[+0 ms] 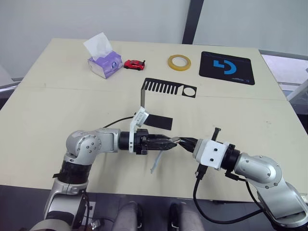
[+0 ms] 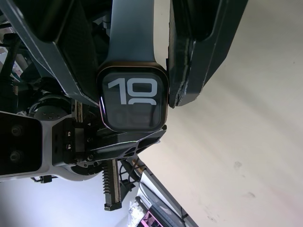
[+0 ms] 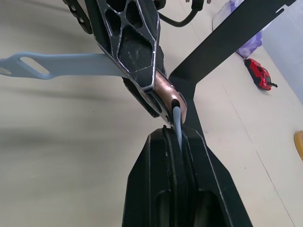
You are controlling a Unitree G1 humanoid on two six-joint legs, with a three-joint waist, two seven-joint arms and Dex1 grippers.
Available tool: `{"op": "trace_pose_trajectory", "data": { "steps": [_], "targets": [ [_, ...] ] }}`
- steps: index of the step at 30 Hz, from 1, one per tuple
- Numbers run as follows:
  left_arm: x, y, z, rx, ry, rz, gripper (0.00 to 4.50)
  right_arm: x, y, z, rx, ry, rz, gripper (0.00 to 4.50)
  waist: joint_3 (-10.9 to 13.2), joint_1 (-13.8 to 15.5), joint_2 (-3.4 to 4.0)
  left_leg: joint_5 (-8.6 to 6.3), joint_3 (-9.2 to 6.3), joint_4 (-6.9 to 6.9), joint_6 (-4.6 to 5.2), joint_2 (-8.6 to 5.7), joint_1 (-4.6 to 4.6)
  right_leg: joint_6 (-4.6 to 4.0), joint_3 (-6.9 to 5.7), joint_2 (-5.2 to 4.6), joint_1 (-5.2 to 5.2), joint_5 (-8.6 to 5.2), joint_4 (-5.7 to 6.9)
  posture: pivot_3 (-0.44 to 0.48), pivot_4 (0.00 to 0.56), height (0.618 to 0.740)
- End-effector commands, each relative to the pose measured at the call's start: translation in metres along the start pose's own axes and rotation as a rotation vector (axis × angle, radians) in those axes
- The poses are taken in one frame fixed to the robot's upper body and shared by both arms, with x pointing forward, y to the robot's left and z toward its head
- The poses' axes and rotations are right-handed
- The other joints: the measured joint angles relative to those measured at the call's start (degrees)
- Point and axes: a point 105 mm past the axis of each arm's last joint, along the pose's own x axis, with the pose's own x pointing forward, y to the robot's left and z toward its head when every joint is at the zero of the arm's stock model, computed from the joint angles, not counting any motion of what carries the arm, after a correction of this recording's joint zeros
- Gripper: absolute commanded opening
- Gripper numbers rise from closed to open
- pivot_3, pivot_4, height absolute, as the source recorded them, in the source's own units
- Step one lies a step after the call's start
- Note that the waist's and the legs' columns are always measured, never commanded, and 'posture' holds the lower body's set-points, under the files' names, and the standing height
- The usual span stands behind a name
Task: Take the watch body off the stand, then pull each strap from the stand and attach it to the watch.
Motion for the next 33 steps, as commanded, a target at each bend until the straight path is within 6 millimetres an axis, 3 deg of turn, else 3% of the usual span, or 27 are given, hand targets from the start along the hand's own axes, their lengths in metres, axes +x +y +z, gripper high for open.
{"op": "trace_pose_trajectory", "data": {
  "steps": [1, 33],
  "targets": [
    [0.0016, -0.0033, 0.0018, 0.014, -0.008, -0.016, 1.69, -0.0017, 0.0022, 0.0119, -0.046, -0.044, 0.017, 0.03, 0.00, 0.00, 0.00, 0.00, 0.00, 0.00, 0.00, 0.00, 0.00, 0.00, 0.00, 0.00, 0.00, 0.00, 0.00, 0.000, 0.150, 0.740],
    [0.0017, -0.0055, -0.0070, 0.024, 0.038, -0.022, 1.69, 0.0039, 0.0050, 0.0098, -0.050, -0.027, 0.052, 0.03, 0.00, 0.00, 0.00, 0.00, 0.00, -0.01, 0.00, 0.01, 0.00, 0.00, 0.00, -0.01, 0.00, 0.00, -0.01, 0.000, 0.150, 0.740]
  ]
}}
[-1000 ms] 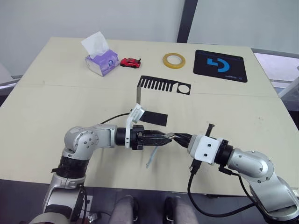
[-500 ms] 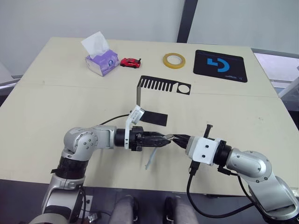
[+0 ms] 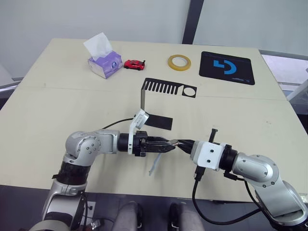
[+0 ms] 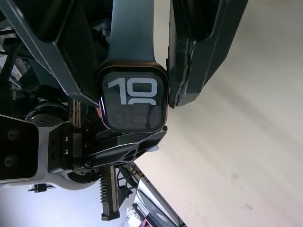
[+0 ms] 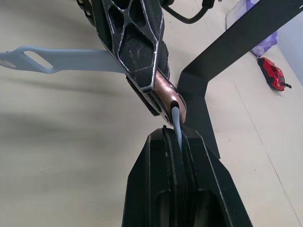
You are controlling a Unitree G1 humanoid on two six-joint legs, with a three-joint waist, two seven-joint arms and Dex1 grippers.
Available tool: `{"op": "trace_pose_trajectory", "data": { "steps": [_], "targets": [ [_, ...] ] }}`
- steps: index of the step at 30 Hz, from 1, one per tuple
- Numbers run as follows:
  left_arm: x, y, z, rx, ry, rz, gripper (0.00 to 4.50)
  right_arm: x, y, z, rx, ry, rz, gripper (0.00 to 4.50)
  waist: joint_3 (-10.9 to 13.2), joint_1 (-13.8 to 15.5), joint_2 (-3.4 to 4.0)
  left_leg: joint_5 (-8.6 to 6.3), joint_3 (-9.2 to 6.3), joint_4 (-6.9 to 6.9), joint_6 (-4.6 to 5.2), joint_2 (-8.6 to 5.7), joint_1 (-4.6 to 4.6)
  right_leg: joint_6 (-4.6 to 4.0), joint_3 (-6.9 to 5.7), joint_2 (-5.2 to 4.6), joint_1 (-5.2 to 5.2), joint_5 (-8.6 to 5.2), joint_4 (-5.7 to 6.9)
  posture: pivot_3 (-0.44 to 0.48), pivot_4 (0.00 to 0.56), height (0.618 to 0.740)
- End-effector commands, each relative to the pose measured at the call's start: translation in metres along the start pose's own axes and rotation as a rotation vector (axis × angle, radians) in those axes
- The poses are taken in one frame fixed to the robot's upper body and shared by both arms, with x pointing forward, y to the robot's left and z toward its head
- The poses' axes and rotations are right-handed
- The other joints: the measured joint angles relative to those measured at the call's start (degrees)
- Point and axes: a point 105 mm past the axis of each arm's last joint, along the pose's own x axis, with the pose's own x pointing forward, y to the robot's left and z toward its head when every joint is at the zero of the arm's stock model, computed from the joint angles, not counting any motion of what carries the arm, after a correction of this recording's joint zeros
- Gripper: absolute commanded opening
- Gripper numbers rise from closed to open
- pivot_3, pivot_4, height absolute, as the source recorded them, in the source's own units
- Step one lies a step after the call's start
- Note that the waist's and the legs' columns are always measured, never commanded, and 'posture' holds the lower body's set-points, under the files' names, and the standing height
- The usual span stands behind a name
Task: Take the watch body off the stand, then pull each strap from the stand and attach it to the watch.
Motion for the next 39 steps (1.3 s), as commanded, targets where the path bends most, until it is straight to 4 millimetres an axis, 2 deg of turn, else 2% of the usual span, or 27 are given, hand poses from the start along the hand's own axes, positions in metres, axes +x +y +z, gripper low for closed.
{"op": "trace_pose_trajectory", "data": {
  "steps": [1, 4, 5, 6, 9, 11, 12, 13, 14, 18, 19, 23, 27, 30, 33, 36, 39],
  "targets": [
    [0.004, -0.008, 0.000, 0.032, 0.008, -0.031, 1.69, 0.000, -0.001, 0.012, -0.031, -0.046, -0.005, 0.03, 0.00, 0.00, 0.00, 0.00, 0.00, 0.00, 0.00, 0.00, 0.00, 0.00, 0.00, 0.00, 0.00, 0.00, 0.00, 0.000, 0.150, 0.740],
    [0.003, -0.007, 0.001, 0.037, 0.006, -0.027, 1.69, -0.001, -0.004, 0.014, 0.026, -0.056, -0.025, 0.03, 0.00, 0.00, 0.00, 0.00, 0.00, 0.00, 0.00, 0.00, 0.00, 0.00, 0.00, 0.00, 0.00, 0.00, 0.00, 0.000, 0.150, 0.740],
    [0.003, -0.007, 0.002, 0.041, 0.003, -0.025, 1.69, -0.003, -0.004, 0.014, 0.017, -0.057, -0.022, 0.73, 0.00, 0.00, 0.00, 0.00, 0.00, 0.00, 0.00, 0.01, 0.00, 0.00, 0.00, 0.00, 0.00, 0.00, 0.00, 0.000, 0.150, 0.740],
    [0.001, -0.007, 0.003, 0.052, 0.001, -0.026, 1.69, -0.005, -0.004, 0.014, 0.018, -0.054, -0.015, 0.95, 0.00, 0.01, 0.00, 0.00, 0.00, 0.00, 0.00, 0.00, 0.00, 0.00, 0.00, 0.00, -0.01, 0.00, 0.00, 0.000, 0.150, 0.740],
    [-0.007, -0.008, 0.005, 0.127, -0.001, -0.030, 1.69, -0.017, -0.006, 0.010, 0.007, -0.044, 0.004, 2.50, 0.00, 0.05, 0.00, 0.00, 0.00, 0.00, 0.00, 0.00, -0.01, 0.00, 0.00, 0.00, 0.00, 0.00, -0.01, 0.000, 0.150, 0.740],
    [-0.016, -0.004, 0.002, 0.227, 0.036, -0.002, 1.69, -0.026, -0.010, 0.007, -0.013, -0.039, 0.000, 3.47, 0.00, 0.02, 0.00, -0.01, 0.01, -0.03, -0.01, 0.00, -0.01, 0.00, 0.00, 0.00, -0.01, 0.00, -0.04, 0.000, 0.150, 0.740],
    [-0.022, 0.001, 0.002, 0.350, 0.053, 0.025, 1.69, -0.032, -0.014, 0.008, -0.024, -0.049, -0.019, 4.12, 0.00, 0.02, 0.00, -0.02, 0.02, -0.06, -0.03, 0.00, -0.01, -0.01, -0.01, 0.02, -0.02, 0.00, -0.06, 0.000, 0.150, 0.740],
    [-0.026, 0.003, 0.002, 0.437, 0.073, 0.038, 1.69, -0.036, -0.016, 0.008, -0.033, -0.056, -0.034, 4.36, 0.00, -0.01, 0.00, -0.02, 0.02, -0.06, -0.04, 0.01, 0.00, -0.02, 0.00, 0.01, -0.02, -0.01, -0.07, 0.000, 0.150, 0.740],
    [-0.031, 0.004, 0.005, 0.591, 0.070, 0.035, 1.69, -0.043, -0.019, 0.008, -0.025, -0.068, -0.052, 4.47, 0.00, -0.02, 0.00, -0.03, 0.04, -0.08, -0.05, 0.01, 0.00, -0.03, 0.00, 0.00, -0.05, -0.01, -0.07, 0.000, 0.150, 0.740],
    [-0.042, 0.001, 0.008, 1.028, 0.076, 0.010, 1.69, -0.066, -0.023, 0.008, 0.079, -0.146, -0.104, 4.47, 0.00, 0.22, 0.00, -0.08, 0.08, -0.13, -0.07, 0.06, -0.01, -0.07, 0.00, -0.05, -0.06, -0.01, -0.17, 0.000, 0.150, 0.740],
    [-0.043, -0.002, 0.008, 1.123, 0.061, -0.013, 1.69, -0.072, -0.017, 0.012, 0.138, -0.195, -0.064, 4.47, 0.00, 0.30, 0.01, -0.08, 0.07, -0.15, -0.06, 0.05, -0.01, -0.07, -0.02, -0.33, -0.05, -0.01, -0.21, 0.000, 0.150, 0.740],
    [-0.049, -0.006, 0.004, 1.329, 0.050, -0.055, 1.69, -0.086, -0.012, 0.010, 0.230, -0.210, -0.062, 4.47, 0.00, 0.14, 0.01, -0.17, 0.08, -0.17, 0.15, -0.05, -0.01, -0.06, -0.14, -0.57, 0.00, 0.00, -0.21, 0.000, 0.150, 0.740],
    [-0.051, -0.008, -0.004, 1.419, 0.074, -0.084, 1.69, -0.087, -0.010, 0.019, 0.236, -0.259, -0.034, 4.47, 0.00, -0.14, 0.01, -0.24, 0.12, -0.10, 0.27, -0.06, 0.01, -0.02, -0.14, -0.60, 0.00, 0.02, -0.15, 0.000, 0.150, 0.740],
    [-0.049, -0.008, -0.008, 1.394, 0.080, -0.073, 1.69, -0.087, -0.007, 0.018, 0.231, -0.261, -0.023, 4.47, 0.00, 0.00, 0.01, -0.24, 0.10, -0.10, 0.27, -0.05, 0.01, -0.02, -0.17, -0.60, 0.00, 0.02, -0.13, 0.000, 0.150, 0.740],
    [-0.041, -0.006, -0.014, 1.320, 0.117, -0.058, 1.69, -0.089, -0.005, 0.015, 0.211, -0.240, 0.002, 4.47, 0.00, 0.07, 0.01, -0.24, 0.11, -0.09, 0.28, -0.08, 0.01, -0.01, -0.18, -0.59, 0.01, 0.02, -0.14, 0.000, 0.150, 0.740],
    [-0.024, -0.005, -0.020, 1.210, 0.143, -0.029, 1.69, -0.093, -0.013, 0.009, 0.211, -0.214, -0.013, 4.47, 0.00, 0.27, 0.00, -0.27, 0.09, -0.05, 0.34, -0.10, 0.00, 0.01, -0.20, -0.58, 0.06, 0.04, -0.13, 0.000, 0.150, 0.740],
    [-0.007, -0.002, -0.026, 1.100, 0.156, -0.004, 1.69, -0.093, -0.010, 0.008, 0.222, -0.209, 0.009, 4.47, 0.00, 0.30, 0.00, -0.29, 0.08, -0.02, 0.38, -0.13, 0.00, 0.04, -0.18, -0.59, 0.08, 0.05, -0.15, 0.000, 0.150, 0.740]
  ]
}}
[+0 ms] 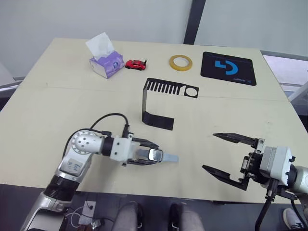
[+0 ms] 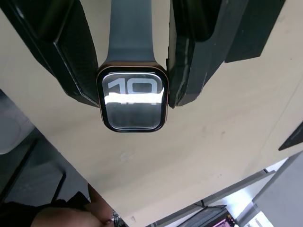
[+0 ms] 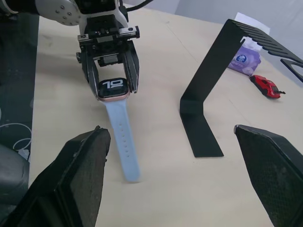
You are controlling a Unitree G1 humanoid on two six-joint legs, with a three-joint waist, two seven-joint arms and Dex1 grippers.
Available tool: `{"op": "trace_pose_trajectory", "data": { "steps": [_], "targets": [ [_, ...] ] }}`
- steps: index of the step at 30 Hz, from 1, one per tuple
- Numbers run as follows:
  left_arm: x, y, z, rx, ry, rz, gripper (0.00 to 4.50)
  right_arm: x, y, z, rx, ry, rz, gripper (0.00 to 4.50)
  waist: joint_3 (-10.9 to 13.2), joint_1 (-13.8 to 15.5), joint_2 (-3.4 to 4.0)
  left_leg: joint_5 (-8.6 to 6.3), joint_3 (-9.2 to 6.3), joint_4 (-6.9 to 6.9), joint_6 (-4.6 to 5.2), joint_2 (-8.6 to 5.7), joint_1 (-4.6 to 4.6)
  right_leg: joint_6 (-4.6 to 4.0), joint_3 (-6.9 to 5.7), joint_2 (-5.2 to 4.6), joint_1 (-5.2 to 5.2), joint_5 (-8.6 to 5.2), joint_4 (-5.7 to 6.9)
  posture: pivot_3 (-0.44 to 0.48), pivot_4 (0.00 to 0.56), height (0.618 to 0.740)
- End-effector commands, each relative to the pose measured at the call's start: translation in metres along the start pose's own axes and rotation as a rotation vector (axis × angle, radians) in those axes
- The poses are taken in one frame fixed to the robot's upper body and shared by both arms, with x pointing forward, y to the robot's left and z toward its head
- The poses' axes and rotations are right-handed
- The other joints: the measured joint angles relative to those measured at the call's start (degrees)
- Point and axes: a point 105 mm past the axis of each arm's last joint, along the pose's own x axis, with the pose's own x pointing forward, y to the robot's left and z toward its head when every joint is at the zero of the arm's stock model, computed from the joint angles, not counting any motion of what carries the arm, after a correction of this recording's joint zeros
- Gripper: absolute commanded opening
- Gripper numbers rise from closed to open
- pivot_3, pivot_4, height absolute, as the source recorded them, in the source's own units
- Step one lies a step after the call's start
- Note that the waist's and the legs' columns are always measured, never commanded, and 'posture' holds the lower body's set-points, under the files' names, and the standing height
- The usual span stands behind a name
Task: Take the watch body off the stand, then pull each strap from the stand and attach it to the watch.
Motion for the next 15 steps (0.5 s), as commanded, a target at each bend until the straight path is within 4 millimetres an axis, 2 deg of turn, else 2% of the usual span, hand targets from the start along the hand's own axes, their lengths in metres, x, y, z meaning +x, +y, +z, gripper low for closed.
{"op": "trace_pose_trajectory", "data": {
  "steps": [1, 7, 11, 15],
  "targets": [
    [0.022, -0.003, 0.000, -0.103, 0.018, 0.005, 1.69, -0.003, 0.001, 0.005, -0.019, -0.010, 0.015, 4.47, 0.00, -0.06, 0.00, 0.00, 0.00, 0.00, 0.00, 0.00, 0.00, 0.00, 0.01, 0.00, 0.00, 0.00, 0.00, 0.000, 0.150, 0.740],
    [0.042, -0.006, -0.027, -0.187, 0.120, 0.004, 1.69, 0.002, 0.008, 0.003, -0.004, -0.013, 0.046, 4.47, 0.00, -0.13, 0.00, 0.03, 0.00, 0.00, -0.07, 0.05, 0.02, 0.00, -0.01, 0.09, -0.04, 0.00, 0.06, 0.000, 0.150, 0.740],
    [0.042, -0.013, -0.042, -0.191, 0.189, 0.010, 1.69, 0.002, 0.010, 0.002, 0.002, -0.008, 0.052, 4.47, 0.00, -0.13, 0.00, 0.03, 0.00, -0.01, -0.07, 0.06, 0.01, 0.00, 0.00, 0.05, -0.04, 0.00, 0.04, 0.000, 0.150, 0.740],
    [0.038, -0.017, -0.045, -0.184, 0.217, 0.013, 1.69, 0.002, 0.011, 0.001, 0.010, -0.004, 0.059, 4.47, 0.00, -0.13, 0.00, 0.02, 0.00, -0.01, -0.06, 0.06, 0.01, 0.00, 0.01, -0.01, -0.04, 0.00, 0.04, 0.000, 0.150, 0.740]
  ]
}}
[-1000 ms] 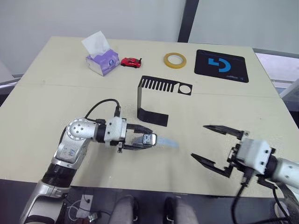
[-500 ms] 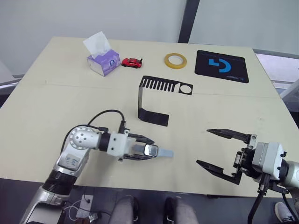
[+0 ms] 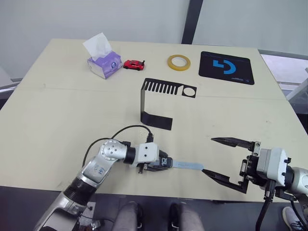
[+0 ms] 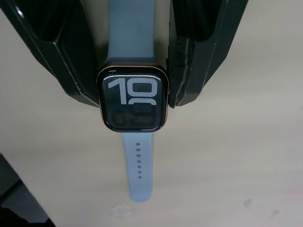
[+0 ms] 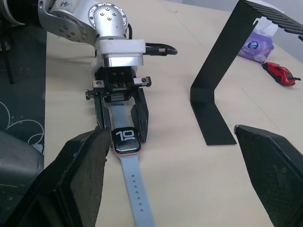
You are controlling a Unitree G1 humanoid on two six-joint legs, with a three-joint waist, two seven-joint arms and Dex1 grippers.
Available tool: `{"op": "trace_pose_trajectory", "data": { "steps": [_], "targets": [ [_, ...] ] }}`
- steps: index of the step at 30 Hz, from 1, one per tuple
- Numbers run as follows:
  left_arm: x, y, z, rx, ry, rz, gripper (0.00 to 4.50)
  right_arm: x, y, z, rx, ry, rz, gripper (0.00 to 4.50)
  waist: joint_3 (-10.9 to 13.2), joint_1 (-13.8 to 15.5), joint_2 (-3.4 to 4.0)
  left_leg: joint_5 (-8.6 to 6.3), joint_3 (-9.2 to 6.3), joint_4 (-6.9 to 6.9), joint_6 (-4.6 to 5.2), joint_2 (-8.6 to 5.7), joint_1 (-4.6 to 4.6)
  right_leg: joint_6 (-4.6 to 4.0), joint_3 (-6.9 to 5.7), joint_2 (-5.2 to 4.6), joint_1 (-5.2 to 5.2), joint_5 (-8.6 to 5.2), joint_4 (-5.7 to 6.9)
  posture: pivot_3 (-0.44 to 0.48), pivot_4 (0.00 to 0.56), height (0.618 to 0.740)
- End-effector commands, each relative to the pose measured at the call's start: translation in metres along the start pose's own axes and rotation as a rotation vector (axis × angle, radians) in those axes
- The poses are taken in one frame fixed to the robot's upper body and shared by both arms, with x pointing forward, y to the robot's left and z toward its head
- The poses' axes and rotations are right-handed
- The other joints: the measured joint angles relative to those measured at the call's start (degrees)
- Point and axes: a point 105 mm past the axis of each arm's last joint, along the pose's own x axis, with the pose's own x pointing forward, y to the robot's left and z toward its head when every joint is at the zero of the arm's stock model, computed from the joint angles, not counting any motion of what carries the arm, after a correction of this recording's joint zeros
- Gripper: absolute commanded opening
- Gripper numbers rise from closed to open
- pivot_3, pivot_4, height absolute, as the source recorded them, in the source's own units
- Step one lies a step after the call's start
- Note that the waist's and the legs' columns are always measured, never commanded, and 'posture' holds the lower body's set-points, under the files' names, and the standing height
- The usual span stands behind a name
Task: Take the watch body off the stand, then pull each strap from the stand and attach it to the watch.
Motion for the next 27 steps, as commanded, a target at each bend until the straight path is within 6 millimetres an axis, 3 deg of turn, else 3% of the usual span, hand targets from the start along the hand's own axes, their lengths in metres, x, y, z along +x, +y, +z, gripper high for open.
{"op": "trace_pose_trajectory", "data": {
  "steps": [1, 6, 7, 8, 11, 12, 18, 23, 27],
  "targets": [
    [-0.003, -0.002, 0.002, 0.033, 0.006, 0.009, 1.69, 0.001, 0.004, 0.006, -0.026, -0.014, 0.021, 4.47, 0.00, 0.00, 0.00, 0.00, 0.00, 0.00, 0.00, 0.00, 0.00, 0.00, 0.00, -0.02, 0.00, 0.00, 0.00, 0.000, 0.150, 0.740],
    [-0.006, -0.002, 0.012, 0.000, -0.053, 0.015, 1.69, 0.002, 0.003, 0.003, -0.017, -0.012, 0.023, 4.47, 0.00, -0.01, 0.00, 0.00, -0.01, 0.01, 0.00, -0.01, 0.00, 0.00, 0.00, -0.04, 0.01, 0.00, 0.01, 0.000, 0.150, 0.740],
    [-0.008, -0.002, 0.016, -0.006, -0.078, 0.012, 2.49, 0.002, 0.003, 0.002, -0.014, -0.011, 0.025, 4.50, 0.00, -0.01, 0.00, 0.00, -0.01, 0.01, 0.00, -0.01, 0.00, 0.00, 0.00, -0.03, 0.00, 0.00, 0.01, 0.000, 0.150, 0.740],
    [-0.011, -0.002, 0.018, 0.002, -0.088, 0.020, 2.72, 0.001, 0.003, 0.000, -0.011, -0.006, 0.031, 4.50, 0.00, -0.02, 0.00, 0.00, -0.01, 0.01, 0.00, 0.00, 0.00, 0.00, 0.00, -0.03, 0.00, 0.00, 0.01, 0.000, 0.150, 0.740],
    [-0.027, -0.003, 0.022, 0.051, -0.102, 0.027, 3.94, -0.002, 0.001, -0.001, -0.014, 0.014, 0.054, 4.50, 0.00, -0.03, 0.00, 0.00, -0.01, 0.01, 0.00, -0.01, 0.00, 0.00, 0.00, -0.03, 0.01, 0.00, 0.01, 0.000, 0.150, 0.740],
    [-0.038, -0.002, 0.025, 0.044, -0.127, 0.036, 4.46, -0.005, -0.002, 0.000, -0.013, 0.021, 0.051, 4.50, 0.00, -0.11, 0.00, 0.00, -0.01, 0.01, 0.00, 0.00, 0.00, 0.00, 0.00, -0.03, 0.01, 0.00, 0.01, 0.000, 0.150, 0.740],
    [-0.126, -0.014, 0.011, -0.009, -0.122, 0.085, 4.49, -0.036, -0.019, -0.008, -0.006, 0.121, 0.048, 4.50, 0.00, -0.44, 0.01, 0.01, -0.02, -0.02, -0.04, 0.06, 0.03, -0.02, -0.02, -0.02, 0.00, -0.01, 0.00, 0.000, 0.150, 0.740],
    [-0.212, -0.009, -0.022, -0.095, 0.098, 0.376, 4.49, -0.075, -0.033, -0.018, -0.012, 0.238, 0.033, 4.50, 0.01, -0.05, 0.02, -0.08, -0.02, -0.01, 0.09, 0.01, 0.04, -0.02, -0.04, -0.09, 0.04, -0.01, -0.08, 0.000, 0.150, 0.740],
    [-0.250, -0.020, -0.034, -0.086, 0.197, 0.507, 4.49, -0.088, -0.042, -0.026, -0.024, 0.293, 0.025, 4.50, 0.02, -0.12, 0.05, -0.31, -0.01, -0.04, 0.33, 0.00, 0.05, -0.02, 0.00, -0.14, 0.03, -0.01, -0.20, 0.000, 0.150, 0.740]
  ]
}}
